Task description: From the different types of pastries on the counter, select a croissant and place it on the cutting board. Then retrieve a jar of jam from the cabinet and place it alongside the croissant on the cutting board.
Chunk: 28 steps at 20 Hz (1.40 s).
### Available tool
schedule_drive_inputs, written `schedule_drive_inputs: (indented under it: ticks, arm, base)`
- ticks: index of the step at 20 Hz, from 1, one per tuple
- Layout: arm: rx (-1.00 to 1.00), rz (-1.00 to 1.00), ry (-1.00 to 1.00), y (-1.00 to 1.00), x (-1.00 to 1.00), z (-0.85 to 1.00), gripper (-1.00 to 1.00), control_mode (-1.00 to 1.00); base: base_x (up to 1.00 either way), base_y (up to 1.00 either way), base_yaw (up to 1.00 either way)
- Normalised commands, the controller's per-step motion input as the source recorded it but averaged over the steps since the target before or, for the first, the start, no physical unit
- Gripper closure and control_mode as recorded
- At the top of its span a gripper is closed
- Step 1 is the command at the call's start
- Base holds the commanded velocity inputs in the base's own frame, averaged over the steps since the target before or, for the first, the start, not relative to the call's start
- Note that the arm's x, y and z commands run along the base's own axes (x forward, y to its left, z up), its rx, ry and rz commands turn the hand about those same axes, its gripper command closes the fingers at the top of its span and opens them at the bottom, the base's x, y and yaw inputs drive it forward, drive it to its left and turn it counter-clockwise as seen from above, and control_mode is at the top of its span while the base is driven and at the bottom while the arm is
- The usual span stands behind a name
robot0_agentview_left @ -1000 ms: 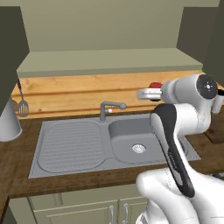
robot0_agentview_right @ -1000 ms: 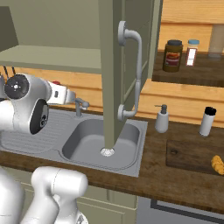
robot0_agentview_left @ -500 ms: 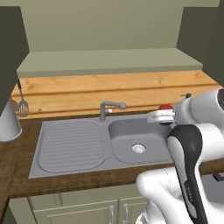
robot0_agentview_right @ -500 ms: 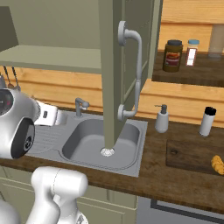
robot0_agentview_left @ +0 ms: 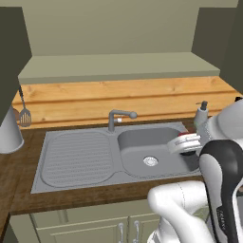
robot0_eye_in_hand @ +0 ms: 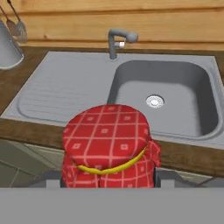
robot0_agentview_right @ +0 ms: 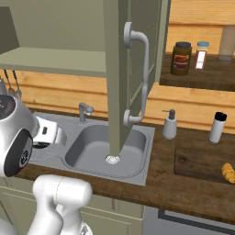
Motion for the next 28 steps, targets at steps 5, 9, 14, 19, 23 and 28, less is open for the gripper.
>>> schedule_drive_inputs:
  ticks: [5, 9, 14, 19, 23, 28]
  arm:
    - [0.04, 0.10, -0.09, -0.03, -0.38, -0.69, 1.00, -1.00]
    - [0.10, 0.15, -0.11, 0.00, 0.00, -0.64, 1.00, -1.00]
    - [0.05, 0.20, -0.12, 0.05, 0.04, -0.68, 1.00, -1.00]
    - [0.01, 0.21, -0.13, 0.21, 0.17, -0.62, 1.00, -1.00]
    - [0.03, 0.21, -0.14, 0.10, 0.15, -0.57, 1.00, -1.00]
    - [0.11, 0.23, -0.22, 0.00, 0.06, -0.51, 1.00, -1.00]
  base:
    - [0.00, 0.00, 0.00]
    - [0.00, 0.00, 0.00]
    - [0.00, 0.00, 0.00]
    - [0.00, 0.00, 0.00]
    - [0.00, 0.00, 0.00]
    - [0.00, 0.00, 0.00]
